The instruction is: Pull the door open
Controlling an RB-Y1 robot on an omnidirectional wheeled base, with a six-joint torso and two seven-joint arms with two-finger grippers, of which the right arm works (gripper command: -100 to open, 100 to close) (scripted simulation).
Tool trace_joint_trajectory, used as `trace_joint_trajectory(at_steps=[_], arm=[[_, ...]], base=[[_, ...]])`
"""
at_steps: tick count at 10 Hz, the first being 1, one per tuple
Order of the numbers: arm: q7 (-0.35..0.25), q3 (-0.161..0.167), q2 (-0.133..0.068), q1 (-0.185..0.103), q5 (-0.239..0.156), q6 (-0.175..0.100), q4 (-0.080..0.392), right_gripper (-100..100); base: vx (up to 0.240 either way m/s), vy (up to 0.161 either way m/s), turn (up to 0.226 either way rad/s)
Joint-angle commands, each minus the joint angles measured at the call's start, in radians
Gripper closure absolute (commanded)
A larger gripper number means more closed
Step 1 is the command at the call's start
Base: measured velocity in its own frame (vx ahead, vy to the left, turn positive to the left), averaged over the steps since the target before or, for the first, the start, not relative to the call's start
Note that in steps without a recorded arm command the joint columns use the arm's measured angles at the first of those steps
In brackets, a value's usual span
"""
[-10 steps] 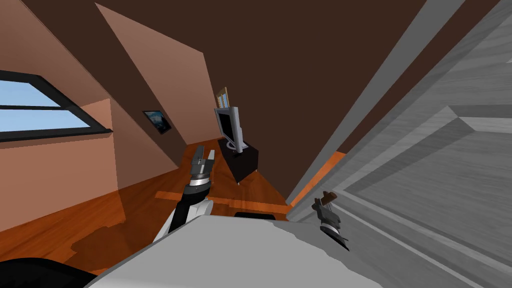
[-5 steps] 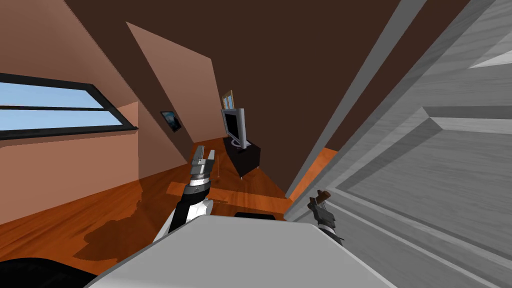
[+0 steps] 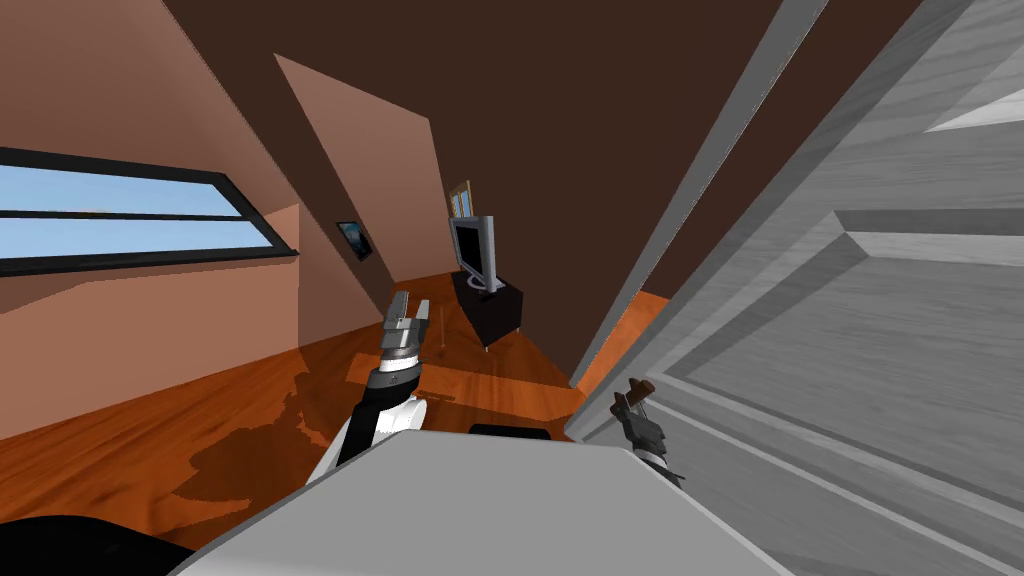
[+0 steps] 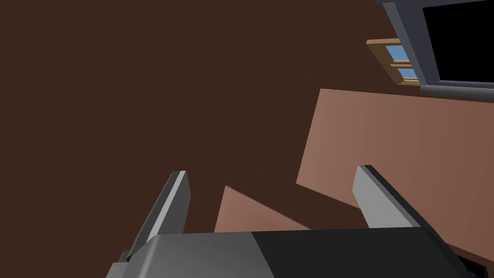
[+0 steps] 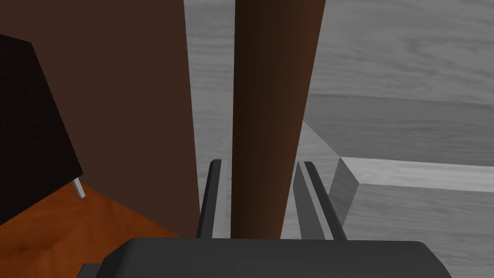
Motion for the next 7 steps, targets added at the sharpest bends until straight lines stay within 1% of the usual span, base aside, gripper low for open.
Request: trace_joint_trajectory(at_steps=[1,2,4,5,6,7], arm=[[-0.014,0.024,-0.008,0.012,0.015,-0.010,0.002,100],[-0.023,0.042,-0.016,0.020,0.027,-0.018,-0.005,100],[-0.033,0.062,-0.024,0.029,0.040,-0.026,-0.013,100],[-0.030,0.053,-0.023,0.024,0.036,-0.029,-0.010,100],[-0.041,0.078,-0.031,0.035,0.052,-0.041,-0.015,100],[-0.043,0.084,-0.033,0.037,0.056,-0.044,-0.016,100]], base=[[-0.208,0.003,0.055],[-0.238,0.009,0.057],[-0.241,0.015,0.042],[-0.114,0.007,0.013],[-0.134,-0.032,0.061],[-0.213,-0.034,0.059]])
